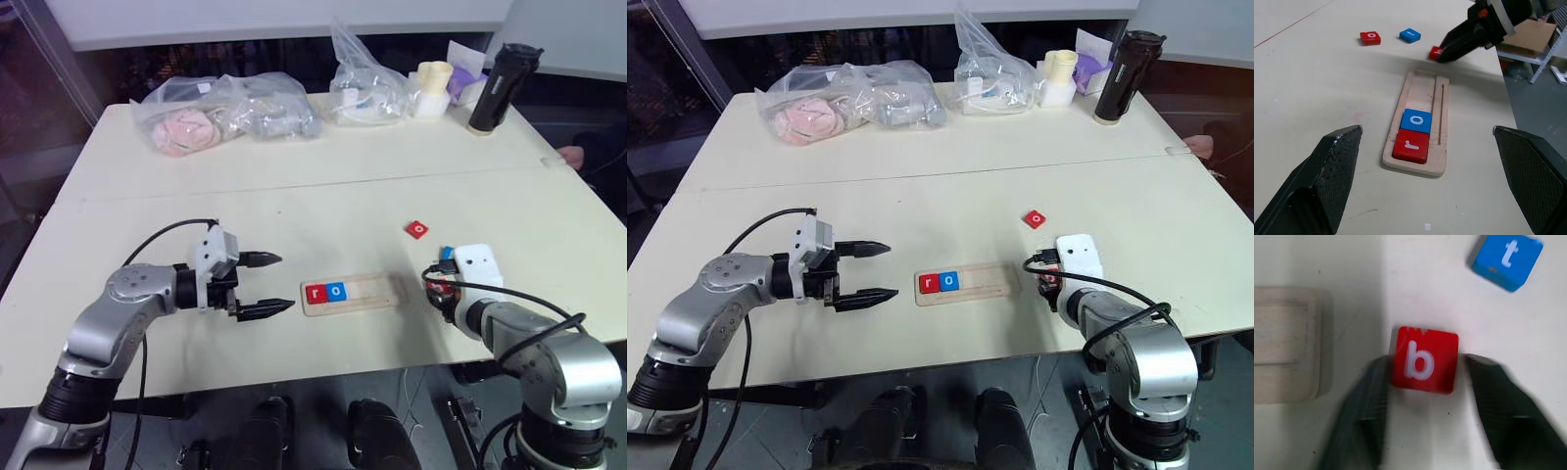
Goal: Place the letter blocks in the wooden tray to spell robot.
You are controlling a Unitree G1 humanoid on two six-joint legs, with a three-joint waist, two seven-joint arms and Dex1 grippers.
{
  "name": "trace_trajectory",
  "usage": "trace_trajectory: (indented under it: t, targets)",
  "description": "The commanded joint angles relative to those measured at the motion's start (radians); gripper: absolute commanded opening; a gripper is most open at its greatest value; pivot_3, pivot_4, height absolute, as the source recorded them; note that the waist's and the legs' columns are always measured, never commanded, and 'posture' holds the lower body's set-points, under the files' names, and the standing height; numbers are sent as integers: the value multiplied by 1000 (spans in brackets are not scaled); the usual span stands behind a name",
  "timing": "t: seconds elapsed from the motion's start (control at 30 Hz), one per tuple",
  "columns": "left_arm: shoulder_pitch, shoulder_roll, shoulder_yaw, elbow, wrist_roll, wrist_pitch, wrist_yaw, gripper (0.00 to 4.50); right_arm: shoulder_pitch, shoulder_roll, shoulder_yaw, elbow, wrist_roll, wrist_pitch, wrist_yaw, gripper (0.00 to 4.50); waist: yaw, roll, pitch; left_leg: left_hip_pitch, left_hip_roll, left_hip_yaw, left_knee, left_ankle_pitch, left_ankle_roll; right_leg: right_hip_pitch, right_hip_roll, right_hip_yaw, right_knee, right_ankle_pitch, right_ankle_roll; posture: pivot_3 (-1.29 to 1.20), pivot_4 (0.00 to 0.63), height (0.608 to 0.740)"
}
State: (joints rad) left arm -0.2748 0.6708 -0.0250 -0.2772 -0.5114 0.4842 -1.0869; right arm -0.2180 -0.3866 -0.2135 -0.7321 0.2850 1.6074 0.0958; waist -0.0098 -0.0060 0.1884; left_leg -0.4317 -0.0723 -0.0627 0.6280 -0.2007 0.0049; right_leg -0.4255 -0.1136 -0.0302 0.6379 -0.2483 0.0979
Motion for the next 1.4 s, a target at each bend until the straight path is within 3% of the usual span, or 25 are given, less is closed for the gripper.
trace_trajectory:
  t: [0.03, 0.1, 0.2, 0.3, 0.4, 0.57, 0.93, 1.03, 1.2, 1.4]
  targets:
    - [-7, 5, 16, -14, -3, -21, 5, 4500, -31, -117, 10, -14, 79, 7, 115, 4461, 0, 0, 0, 0, 0, 0, 0, 0, 0, 0, 0, 0, 0, 0, 0, 0, 150, 725]
    - [-9, 7, 17, -12, -4, -20, 4, 4500, -43, -245, 57, -7, 120, -49, 216, 4461, -1, 0, 0, 0, 0, 0, 1, 0, 0, 1, 0, 0, -1, 0, 0, 0, 150, 725]
    - [-12, 9, 16, -9, -2, -23, 2, 4500, -29, -461, 117, 70, 142, -275, 425, 4461, 0, 0, 1, 0, 0, 0, 1, -1, 1, 2, 0, -1, -3, 0, 0, 0, 150, 725]
    - [-17, 7, 16, -5, 0, -26, 5, 4500, 20, -600, 157, 193, 100, -626, 651, 4461, 1, -2, 2, 0, 1, 0, 1, -2, 3, 5, 0, -2, -6, 0, 1, 0, 150, 725]
    - [-21, 5, 16, -5, 3, -29, 12, 4500, 66, -670, 202, 369, 5, -1022, 831, 4461, 1, -2, 2, 0, 0, 1, 1, -3, 5, 6, 0, -2, -9, 1, 4, 0, 150, 725]
    - [-16, 6, 18, -15, 1, -28, 24, 4500, 15, -662, 259, 620, -57, -1274, 961, 4461, 1, -3, 2, 0, -1, 2, 3, -3, 5, 7, -1, -1, -9, 3, 7, 0, 150, 725]
    - [-9, 19, 28, -23, 3, -34, 32, 4500, -87, -608, 318, 847, -145, -1409, 1048, 4461, 2, -3, 2, 0, 0, 2, 3, -3, 5, 6, -2, 0, -8, 2, 5, 0, 150, 725]
    - [-11, 19, 29, -22, 2, -35, 32, 4500, -102, -598, 323, 874, -152, -1410, 1057, 3640, 3, -3, 2, 0, 0, 2, 4, -3, 5, 7, -2, 0, -8, 3, 5, 0, 150, 725]
    - [-13, 20, 28, -20, 4, -39, 32, 4500, -127, -588, 328, 891, -165, -1429, 1073, 1132, 3, -3, 2, 4, 0, 2, 4, -4, 5, 10, -2, 1, -8, 3, 4, 0, 150, 725]
    - [-24, 23, 27, -7, 5, -41, 27, 4500, -239, -571, 348, 735, -145, -1395, 1129, 1132, -2, -2, 2, 4, 0, 2, 3, -4, 5, 10, -2, 1, -8, 3, 4, 0, 150, 725]
